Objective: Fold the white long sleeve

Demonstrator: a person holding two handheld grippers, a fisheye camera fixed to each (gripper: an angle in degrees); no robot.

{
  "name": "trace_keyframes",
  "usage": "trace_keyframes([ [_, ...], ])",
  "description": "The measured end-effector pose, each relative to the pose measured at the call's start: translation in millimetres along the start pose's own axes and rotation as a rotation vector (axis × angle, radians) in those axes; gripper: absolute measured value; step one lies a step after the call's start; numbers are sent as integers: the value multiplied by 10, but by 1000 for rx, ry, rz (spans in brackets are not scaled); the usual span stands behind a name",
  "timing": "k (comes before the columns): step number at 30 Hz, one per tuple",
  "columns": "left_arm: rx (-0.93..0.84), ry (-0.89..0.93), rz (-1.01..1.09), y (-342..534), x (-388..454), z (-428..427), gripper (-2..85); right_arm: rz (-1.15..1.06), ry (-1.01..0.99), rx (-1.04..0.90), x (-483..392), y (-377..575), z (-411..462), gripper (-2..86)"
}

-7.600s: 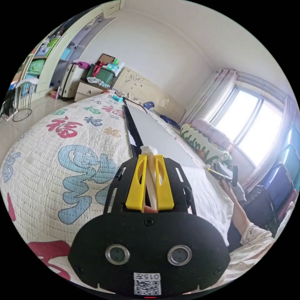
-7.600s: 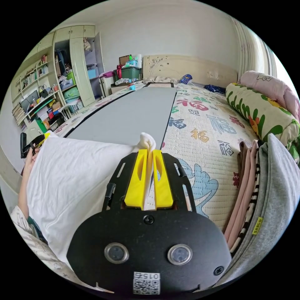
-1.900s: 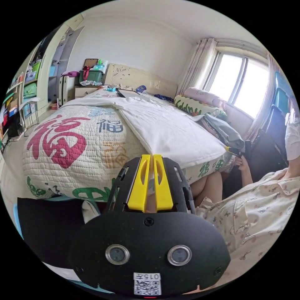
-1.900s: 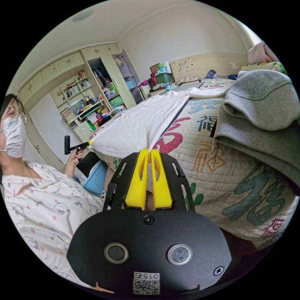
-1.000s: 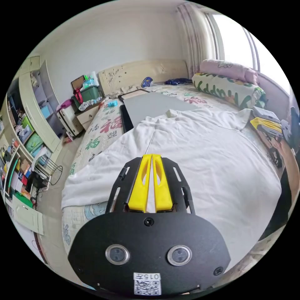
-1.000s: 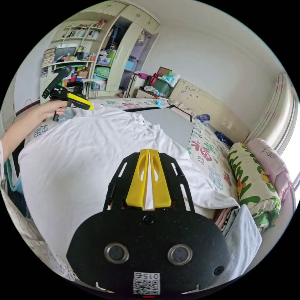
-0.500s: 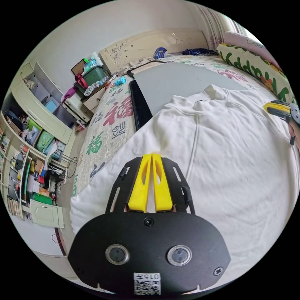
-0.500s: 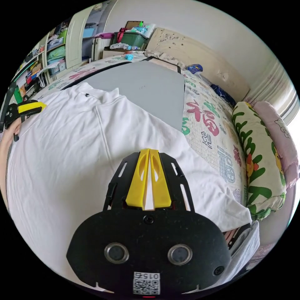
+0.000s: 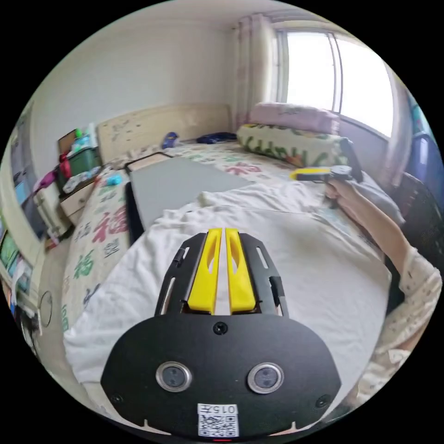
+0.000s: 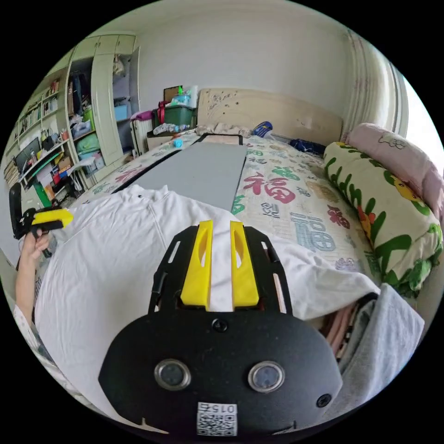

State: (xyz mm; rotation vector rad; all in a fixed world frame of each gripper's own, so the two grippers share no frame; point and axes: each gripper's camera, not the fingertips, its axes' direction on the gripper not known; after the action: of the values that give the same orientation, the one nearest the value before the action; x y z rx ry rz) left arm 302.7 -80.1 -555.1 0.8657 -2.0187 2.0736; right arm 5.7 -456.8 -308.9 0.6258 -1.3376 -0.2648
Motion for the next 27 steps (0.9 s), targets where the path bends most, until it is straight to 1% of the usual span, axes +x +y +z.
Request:
trace_keyframes([
  [1,-9,73,25,9,151,59,15,16,37,18,190,6,-156,76],
  [2,-26,175,58,40,421,197,24,66,112,48,599,11,-456,78],
  [3,-63,231,110,77,680,368,35,142,173,69,1042,14,-728,78],
  [4,-88,244,137,96,796,465,41,181,191,73,1265,14,-844,77],
  [6,-189,261,218,189,1120,889,64,332,196,28,2106,13,-1113,78],
  [7,-211,264,232,217,1168,994,65,359,182,14,2274,13,-1136,79],
  [9,-331,221,255,254,1300,1342,67,403,95,-39,2711,-51,-1094,79],
  [11,-310,208,282,286,1361,1332,67,392,81,-78,2828,-196,-952,84],
  [13,-310,174,293,312,1413,1356,67,361,119,-135,2859,-396,-703,90],
  [14,-305,152,308,336,1461,1358,68,361,157,-200,2900,-527,-482,98],
  [15,-299,134,317,360,1494,1359,69,376,170,-261,2966,-637,-253,109],
  [19,-297,126,316,414,1492,1387,77,478,149,-390,3285,-731,429,121],
  [21,-301,144,305,448,1443,1410,78,496,126,-521,3461,-612,971,118],
  [24,-304,162,297,509,1388,1424,78,537,115,-483,3603,-618,1099,103],
  [27,-304,162,300,587,1366,1421,77,530,116,-428,3592,-683,1039,71],
])
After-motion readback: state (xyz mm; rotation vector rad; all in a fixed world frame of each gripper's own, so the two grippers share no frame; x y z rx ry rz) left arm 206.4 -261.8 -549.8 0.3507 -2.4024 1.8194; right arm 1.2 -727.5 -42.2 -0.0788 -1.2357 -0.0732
